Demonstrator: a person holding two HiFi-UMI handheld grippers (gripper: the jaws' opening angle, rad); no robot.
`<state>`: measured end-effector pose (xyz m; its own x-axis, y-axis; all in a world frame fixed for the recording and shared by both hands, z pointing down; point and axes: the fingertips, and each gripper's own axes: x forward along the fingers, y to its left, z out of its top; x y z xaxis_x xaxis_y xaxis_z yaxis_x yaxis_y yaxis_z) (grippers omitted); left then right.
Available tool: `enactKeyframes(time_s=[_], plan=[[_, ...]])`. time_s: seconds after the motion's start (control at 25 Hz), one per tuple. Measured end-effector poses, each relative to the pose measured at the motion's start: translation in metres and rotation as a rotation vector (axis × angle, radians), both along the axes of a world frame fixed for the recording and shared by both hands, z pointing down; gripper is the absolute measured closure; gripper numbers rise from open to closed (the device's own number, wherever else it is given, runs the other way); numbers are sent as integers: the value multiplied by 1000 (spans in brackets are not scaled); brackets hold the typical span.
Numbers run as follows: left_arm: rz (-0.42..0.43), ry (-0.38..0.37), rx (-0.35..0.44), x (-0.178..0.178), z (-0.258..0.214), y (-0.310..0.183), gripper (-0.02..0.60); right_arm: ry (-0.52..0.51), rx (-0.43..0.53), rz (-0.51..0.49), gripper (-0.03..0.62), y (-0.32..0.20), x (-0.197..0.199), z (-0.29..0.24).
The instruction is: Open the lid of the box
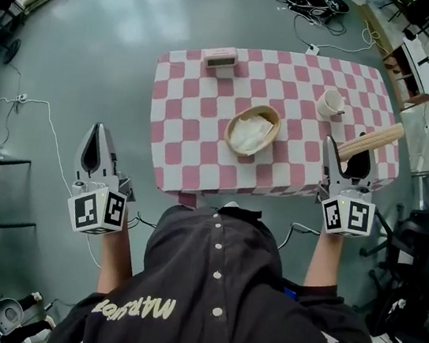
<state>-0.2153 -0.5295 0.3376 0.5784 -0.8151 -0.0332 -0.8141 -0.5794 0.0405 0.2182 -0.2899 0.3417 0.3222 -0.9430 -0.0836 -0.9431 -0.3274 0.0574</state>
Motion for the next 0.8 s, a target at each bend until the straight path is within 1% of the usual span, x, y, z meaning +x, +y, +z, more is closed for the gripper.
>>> enactKeyframes(time_s=[0.32,0.8], plan=[[3,7,-9,1,-2,-2,571,0,-4,-5,229,-5,-3,0],[8,-3,4,2,-4,-7,571,8,-7,-27,229,-18,-8,-1]])
